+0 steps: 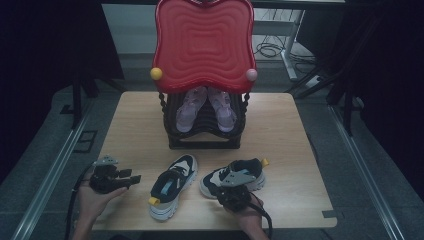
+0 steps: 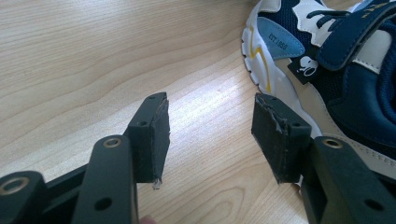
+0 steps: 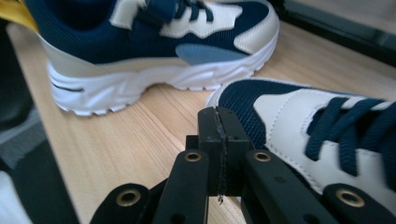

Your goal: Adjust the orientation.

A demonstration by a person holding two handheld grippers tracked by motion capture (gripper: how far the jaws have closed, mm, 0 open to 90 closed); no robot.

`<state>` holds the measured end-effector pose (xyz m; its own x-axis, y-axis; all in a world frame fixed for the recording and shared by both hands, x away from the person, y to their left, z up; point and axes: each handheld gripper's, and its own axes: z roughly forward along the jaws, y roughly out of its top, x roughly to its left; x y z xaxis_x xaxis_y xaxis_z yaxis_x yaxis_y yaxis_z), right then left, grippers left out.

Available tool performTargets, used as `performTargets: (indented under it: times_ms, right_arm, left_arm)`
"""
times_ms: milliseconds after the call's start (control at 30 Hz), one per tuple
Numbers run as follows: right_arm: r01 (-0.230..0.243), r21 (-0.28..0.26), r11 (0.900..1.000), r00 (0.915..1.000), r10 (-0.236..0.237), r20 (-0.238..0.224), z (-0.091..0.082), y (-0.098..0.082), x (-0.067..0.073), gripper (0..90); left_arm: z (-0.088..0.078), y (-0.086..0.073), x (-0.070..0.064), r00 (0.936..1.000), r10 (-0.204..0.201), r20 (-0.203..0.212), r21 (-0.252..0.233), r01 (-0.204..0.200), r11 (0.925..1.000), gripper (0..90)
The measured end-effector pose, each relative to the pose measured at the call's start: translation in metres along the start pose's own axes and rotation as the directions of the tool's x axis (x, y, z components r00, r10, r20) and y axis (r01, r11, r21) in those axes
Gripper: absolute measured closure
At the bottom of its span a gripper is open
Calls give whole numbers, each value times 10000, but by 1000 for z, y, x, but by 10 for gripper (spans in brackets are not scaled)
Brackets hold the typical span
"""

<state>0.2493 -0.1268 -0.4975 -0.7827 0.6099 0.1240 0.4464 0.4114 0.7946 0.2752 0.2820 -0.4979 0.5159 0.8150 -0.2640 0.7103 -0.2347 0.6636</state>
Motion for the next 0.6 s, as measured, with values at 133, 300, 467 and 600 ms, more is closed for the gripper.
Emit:
performTargets:
  times_ms: [133,300,467,600]
  right_arm:
    - [-243,-460,9986,9997,238,-113,-21,6,-9,892]
    - [-445,-1036,9936,9990,453,58,-50,13,-26,891]
    - [-664,-1456,9871,9973,703,217,-78,22,-48,891]
    - [-808,-1550,9846,9953,880,402,-93,30,-71,892]
  left_arm:
    - [-1,0,1,10000,-41,-1,-47,40,10000,461]
    - [0,0,0,10000,-41,64,-17,41,10000,461]
    - [0,0,0,10000,-62,49,-27,62,10000,460]
    - [1,0,-1,10000,-55,55,-22,55,10000,461]
